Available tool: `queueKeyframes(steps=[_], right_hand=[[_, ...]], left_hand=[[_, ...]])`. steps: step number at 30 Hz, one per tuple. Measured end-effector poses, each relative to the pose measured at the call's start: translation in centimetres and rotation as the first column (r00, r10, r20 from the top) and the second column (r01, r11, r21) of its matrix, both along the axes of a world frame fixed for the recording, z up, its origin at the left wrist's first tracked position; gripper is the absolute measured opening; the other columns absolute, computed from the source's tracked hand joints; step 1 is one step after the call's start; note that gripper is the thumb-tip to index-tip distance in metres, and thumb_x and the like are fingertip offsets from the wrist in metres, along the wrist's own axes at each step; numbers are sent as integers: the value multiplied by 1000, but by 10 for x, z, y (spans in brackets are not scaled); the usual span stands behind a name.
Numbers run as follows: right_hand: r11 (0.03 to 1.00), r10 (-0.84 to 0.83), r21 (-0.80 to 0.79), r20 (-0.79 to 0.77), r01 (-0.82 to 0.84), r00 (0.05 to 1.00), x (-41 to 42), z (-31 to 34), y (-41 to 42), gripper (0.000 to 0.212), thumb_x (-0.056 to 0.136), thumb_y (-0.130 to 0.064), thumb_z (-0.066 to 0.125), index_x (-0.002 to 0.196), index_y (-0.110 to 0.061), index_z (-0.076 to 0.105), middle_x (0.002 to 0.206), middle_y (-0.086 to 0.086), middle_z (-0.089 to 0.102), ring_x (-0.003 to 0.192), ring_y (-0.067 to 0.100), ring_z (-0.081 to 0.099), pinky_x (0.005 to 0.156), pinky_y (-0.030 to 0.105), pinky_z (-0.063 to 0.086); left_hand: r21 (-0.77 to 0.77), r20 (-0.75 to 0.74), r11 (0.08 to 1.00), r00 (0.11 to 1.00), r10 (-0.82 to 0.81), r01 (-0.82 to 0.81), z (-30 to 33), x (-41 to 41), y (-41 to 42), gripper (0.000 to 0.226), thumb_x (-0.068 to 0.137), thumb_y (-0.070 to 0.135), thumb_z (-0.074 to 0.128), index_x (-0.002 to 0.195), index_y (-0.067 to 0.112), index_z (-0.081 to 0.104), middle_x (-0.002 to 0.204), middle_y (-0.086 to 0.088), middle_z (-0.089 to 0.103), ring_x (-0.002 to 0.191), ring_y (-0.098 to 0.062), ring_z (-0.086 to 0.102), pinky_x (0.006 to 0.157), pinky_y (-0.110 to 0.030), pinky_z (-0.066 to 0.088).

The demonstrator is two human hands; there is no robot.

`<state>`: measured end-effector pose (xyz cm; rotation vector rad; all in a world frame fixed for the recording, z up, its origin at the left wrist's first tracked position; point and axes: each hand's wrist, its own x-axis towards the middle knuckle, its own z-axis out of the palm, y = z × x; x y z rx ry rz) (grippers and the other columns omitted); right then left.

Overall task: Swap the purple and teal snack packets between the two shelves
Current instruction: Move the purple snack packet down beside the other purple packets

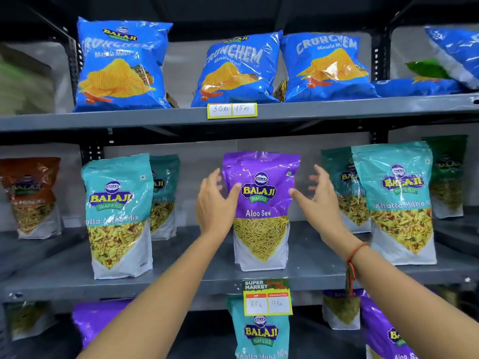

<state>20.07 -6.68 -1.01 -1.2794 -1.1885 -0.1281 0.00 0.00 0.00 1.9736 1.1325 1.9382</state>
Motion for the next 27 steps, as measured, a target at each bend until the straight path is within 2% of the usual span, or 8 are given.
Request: queueKeyframes(steps=[2, 4, 7, 11, 15, 22, 25, 27], right_hand=[[985, 83, -138, -163, -106, 983, 3, -10, 8, 77, 83, -33, 75, 147, -13, 38, 137, 12, 57, 123, 25, 56, 103, 42, 46], [944, 137, -265, -224, -196, 965, 4, -24, 14, 48, 84, -33, 74, 126, -12, 64, 118, 7, 71, 112, 21, 64, 91, 32, 47], [941, 147, -272, -207, -201, 967, 4, -36, 24, 20, 83, -34, 75, 87, -15, 79, 89, 3, 77, 91, 17, 69, 79, 29, 50], [970, 100, -193, -231, -146, 968, 3, -42, 36, 19, 82, -29, 77, 85, -10, 79, 76, 4, 73, 64, 4, 60, 53, 7, 43], [983, 35, -161, -276, -82, 960, -3, -41, 37, 18, 81, -28, 78, 85, -11, 81, 79, 8, 77, 69, 11, 62, 64, 26, 46], [992, 79, -71, -259, -101, 963, -35, -46, 8, 18, 82, -25, 76, 91, -10, 81, 83, 7, 80, 68, 4, 63, 71, 26, 51], [983, 178, 0, -301, -186, 937, -58, -48, -11, 6, 83, -24, 76, 82, -21, 81, 70, -11, 77, 70, 2, 67, 78, 32, 58], [976, 212, 10, -284, -218, 935, -76, -49, -26, 13, 83, -24, 77, 72, -32, 77, 62, -20, 73, 68, 0, 66, 77, 34, 59]], left_hand=[[-231, 111, 966, 989, -93, 117, -10, 0, 8, 57, 76, 46, 74, 124, 19, 61, 109, 4, 69, 100, -16, 66, 86, -32, 48], [-388, 209, 882, 958, -198, 267, -27, -1, 17, 43, 69, 49, 77, 104, 23, 73, 96, 7, 75, 95, -17, 70, 87, -39, 54], [-434, 238, 838, 940, -246, 329, -40, 0, 26, 18, 70, 42, 79, 76, 26, 75, 82, 5, 77, 82, -15, 71, 84, -43, 56], [-449, 195, 840, 951, -240, 304, -39, 1, 34, 17, 71, 39, 77, 75, 22, 76, 80, 3, 78, 82, -21, 72, 85, -45, 57], [-456, 206, 849, 960, -189, 265, -36, -2, 33, 14, 70, 36, 80, 62, 26, 73, 73, 6, 76, 76, -18, 71, 83, -42, 58], [-387, 254, 890, 956, -147, 240, -43, -30, 7, 22, 70, 38, 79, 80, 18, 77, 77, 3, 76, 78, -17, 71, 81, -42, 59], [-311, 205, 935, 973, -109, 170, -44, -57, -16, 19, 77, 38, 76, 80, 19, 76, 76, 2, 75, 73, -13, 68, 75, -34, 57], [-244, 160, 958, 981, -113, 150, -46, -78, -35, 17, 78, 38, 74, 77, 21, 76, 72, 3, 73, 68, -12, 67, 68, -30, 55]])
